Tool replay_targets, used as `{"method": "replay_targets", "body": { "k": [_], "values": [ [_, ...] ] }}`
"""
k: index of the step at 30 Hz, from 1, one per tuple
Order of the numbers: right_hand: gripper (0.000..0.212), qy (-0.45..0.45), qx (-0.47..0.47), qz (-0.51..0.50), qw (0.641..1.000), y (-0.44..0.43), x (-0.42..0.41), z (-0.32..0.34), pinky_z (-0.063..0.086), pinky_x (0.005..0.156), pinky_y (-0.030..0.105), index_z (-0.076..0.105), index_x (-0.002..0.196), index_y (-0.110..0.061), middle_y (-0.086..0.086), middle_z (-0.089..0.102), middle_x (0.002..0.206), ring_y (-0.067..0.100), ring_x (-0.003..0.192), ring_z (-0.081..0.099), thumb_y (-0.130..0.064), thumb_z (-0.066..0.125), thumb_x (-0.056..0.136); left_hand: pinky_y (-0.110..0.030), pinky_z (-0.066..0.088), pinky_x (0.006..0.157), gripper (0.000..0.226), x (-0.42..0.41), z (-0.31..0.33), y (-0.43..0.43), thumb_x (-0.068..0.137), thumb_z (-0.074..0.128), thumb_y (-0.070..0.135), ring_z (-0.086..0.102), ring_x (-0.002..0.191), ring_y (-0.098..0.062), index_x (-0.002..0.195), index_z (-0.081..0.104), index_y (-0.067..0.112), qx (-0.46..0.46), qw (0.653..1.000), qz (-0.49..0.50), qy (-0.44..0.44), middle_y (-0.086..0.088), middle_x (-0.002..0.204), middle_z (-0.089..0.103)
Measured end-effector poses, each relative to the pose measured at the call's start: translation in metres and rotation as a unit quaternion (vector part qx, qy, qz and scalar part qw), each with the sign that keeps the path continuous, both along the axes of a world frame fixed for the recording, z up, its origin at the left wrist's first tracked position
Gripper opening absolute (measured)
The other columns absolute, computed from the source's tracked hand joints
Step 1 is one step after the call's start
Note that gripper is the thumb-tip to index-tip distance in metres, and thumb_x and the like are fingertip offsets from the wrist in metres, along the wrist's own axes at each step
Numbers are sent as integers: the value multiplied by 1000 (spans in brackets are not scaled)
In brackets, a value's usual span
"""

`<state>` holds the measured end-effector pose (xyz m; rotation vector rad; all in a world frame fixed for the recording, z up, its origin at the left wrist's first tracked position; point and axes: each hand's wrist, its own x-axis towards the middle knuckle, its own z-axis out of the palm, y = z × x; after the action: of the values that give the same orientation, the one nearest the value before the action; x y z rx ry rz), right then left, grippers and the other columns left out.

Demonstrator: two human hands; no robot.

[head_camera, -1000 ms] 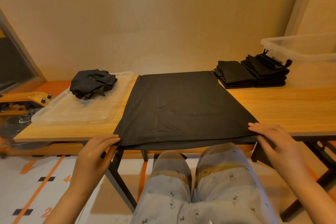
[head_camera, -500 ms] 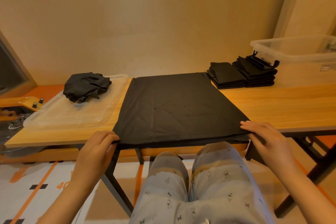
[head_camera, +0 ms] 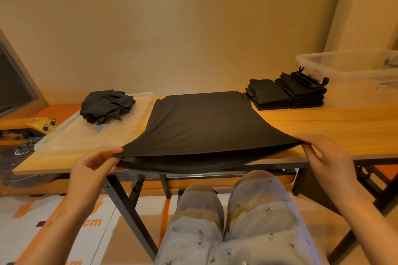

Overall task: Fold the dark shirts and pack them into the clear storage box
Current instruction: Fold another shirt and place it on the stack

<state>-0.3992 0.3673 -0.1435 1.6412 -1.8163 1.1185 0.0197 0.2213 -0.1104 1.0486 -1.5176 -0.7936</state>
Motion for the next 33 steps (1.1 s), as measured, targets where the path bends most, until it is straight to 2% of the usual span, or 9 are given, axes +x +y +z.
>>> {"method": "replay_targets", "body": {
  "k": [4, 9, 12, 16, 20, 23, 26, 30, 33],
  "values": [
    [30, -7, -36, 10, 999, -11, 2, 21, 45, 88, 32, 67, 112, -2, 13, 69, 106, 26, 102, 63, 7, 62, 84, -16, 44, 78, 47, 7, 7, 0, 85, 59, -11, 58, 94, 17, 106, 65, 31, 8, 997, -35, -63, 15, 109, 63],
    [28, -14, -76, 22, 997, -27, 0, 55, 44, 90, 23, 66, 114, -4, 11, 69, 108, 17, 103, 61, 2, 60, 87, -3, 45, 82, 44, 8, 21, -12, 81, 65, -10, 58, 94, 12, 95, 65, 31, -123, 980, -5, -154, 15, 95, 67],
    [25, -54, -101, 43, 993, -40, -2, 93, 39, 87, 5, 68, 113, -7, 2, 68, 106, 2, 100, 56, -2, 57, 91, -6, 48, 77, 38, 5, 45, -27, 83, 64, -5, 60, 87, 6, 93, 65, 32, -173, 976, 18, -133, 11, 91, 65],
    [22, -141, -165, 87, 972, -69, -5, 162, 42, 73, 5, 67, 102, -32, -30, 62, 85, -11, 79, 56, -13, 60, 93, -18, 52, 76, 28, 0, 100, -58, 87, 63, 3, 61, 88, -5, 91, 68, 31, -212, 974, 35, -77, 9, 96, 65],
    [13, -210, -170, 113, 956, -114, -17, 212, 45, 71, 17, 70, 101, -23, -11, 63, 81, 0, 76, 57, -17, 62, 92, -20, 52, 72, 23, -18, 151, -98, 88, 65, 6, 67, 78, -6, 89, 71, 28, -182, 983, 12, -25, 14, 80, 73],
    [14, -231, -109, 140, 957, -147, -28, 230, 44, 73, 13, 71, 101, -16, -5, 66, 87, 4, 82, 60, -13, 62, 92, -21, 50, 75, 19, -27, 175, -137, 86, 68, 8, 68, 79, -10, 91, 71, 26, -149, 989, -10, -14, 12, 77, 73],
    [14, -230, 6, 153, 961, -179, -47, 231, 46, 82, 25, 71, 98, -17, -4, 69, 91, 6, 87, 62, -10, 61, 92, -27, 51, 78, 16, -30, 182, -182, 86, 67, 6, 70, 82, -17, 90, 71, 21, -101, 994, -28, -40, 7, 79, 75],
    [16, -239, 153, 154, 947, -230, -75, 226, 49, 81, 24, 69, 100, -14, -1, 69, 93, 9, 88, 63, -7, 57, 94, -23, 58, 68, 25, -39, 178, -246, 87, 65, 1, 71, 77, -19, 79, 77, 21, -34, 994, -56, -86, 1, 77, 75],
    [18, -225, 239, 128, 936, -279, -93, 230, 52, 83, 27, 68, 106, -9, 5, 69, 98, 15, 91, 64, -8, 52, 97, -20, 57, 64, 12, -56, 183, -296, 90, 62, 2, 68, 76, -22, 93, 73, 5, 31, 989, -63, -128, -4, 75, 73]
  ]
}}
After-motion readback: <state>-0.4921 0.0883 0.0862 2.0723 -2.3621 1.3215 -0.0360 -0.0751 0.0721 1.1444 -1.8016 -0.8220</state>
